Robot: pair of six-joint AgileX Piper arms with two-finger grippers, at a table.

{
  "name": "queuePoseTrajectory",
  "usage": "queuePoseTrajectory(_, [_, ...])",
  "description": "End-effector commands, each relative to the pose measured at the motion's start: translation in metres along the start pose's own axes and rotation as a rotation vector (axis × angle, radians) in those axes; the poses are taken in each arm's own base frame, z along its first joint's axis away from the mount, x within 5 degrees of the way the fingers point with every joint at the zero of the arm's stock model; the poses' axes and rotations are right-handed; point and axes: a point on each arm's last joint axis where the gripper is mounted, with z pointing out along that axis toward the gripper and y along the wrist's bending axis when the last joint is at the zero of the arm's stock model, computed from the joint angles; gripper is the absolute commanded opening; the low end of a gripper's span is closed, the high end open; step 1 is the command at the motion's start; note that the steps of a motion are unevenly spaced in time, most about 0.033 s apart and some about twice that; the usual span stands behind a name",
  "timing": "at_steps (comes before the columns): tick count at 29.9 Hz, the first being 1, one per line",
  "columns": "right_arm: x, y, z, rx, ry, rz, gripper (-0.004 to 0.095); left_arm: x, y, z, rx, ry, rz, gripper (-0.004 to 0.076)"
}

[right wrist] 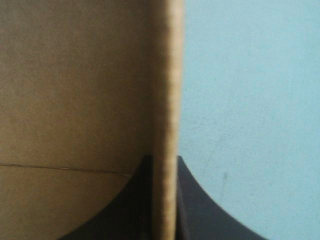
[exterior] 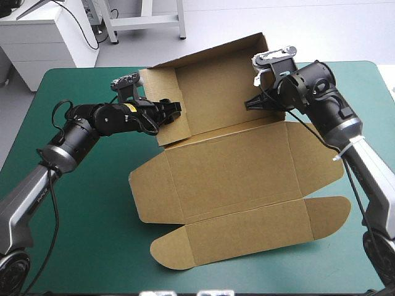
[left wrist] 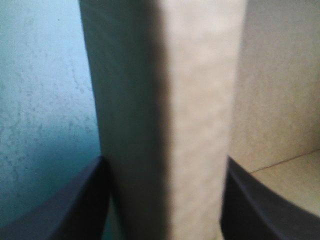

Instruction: Fold the box

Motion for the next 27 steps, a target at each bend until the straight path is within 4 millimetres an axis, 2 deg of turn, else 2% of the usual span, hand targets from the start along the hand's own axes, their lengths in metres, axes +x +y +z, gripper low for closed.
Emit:
queuePoseTrajectory(1, [-0.01,-0.007,-0.028,0.014,-0.119,0.005,-0.0014,-0.015,-0.018,-0.029,0.081,-0.136,0.0,0.0101])
queuePoseTrajectory(2, [-0.01,-0.008,-0.028,0.023,-0.112,0.001,-0.0014,-0.016,-0.02,-0.034,0.089,-0.151,0.001,0.0003])
queuePoseTrajectory(5, [-0.007,-0.011,-0.028,0.05,-0.089,0.003,-0.0014,-0.015,-0.023,-0.044,0.092,-0.158,0.014,-0.0006])
queuePoseTrajectory(14, [-0.005,-0.014,-0.028,0.081,-0.058,0.027,-0.0014,-0.012,-0.019,-0.041,0.071,-0.13,0.004,-0.0008])
queuePoseTrajectory(19, [-0.002,-0.014,-0.026,0.083,-0.031,0.065,-0.0014,-0.013,-0.02,-0.037,0.028,-0.042,0.043,-0.0008])
queuePoseTrajectory(22, [0.0,-0.01,-0.017,0.066,0.013,0.08,-0.0014,-0.018,-0.021,-0.031,-0.011,0.018,0.076,-0.0009])
queuePoseTrajectory(27, [0.008,0.001,0.017,-0.004,0.166,0.119,-0.0014,-0.02,-0.019,-0.009,-0.128,0.191,0.123,-0.0009])
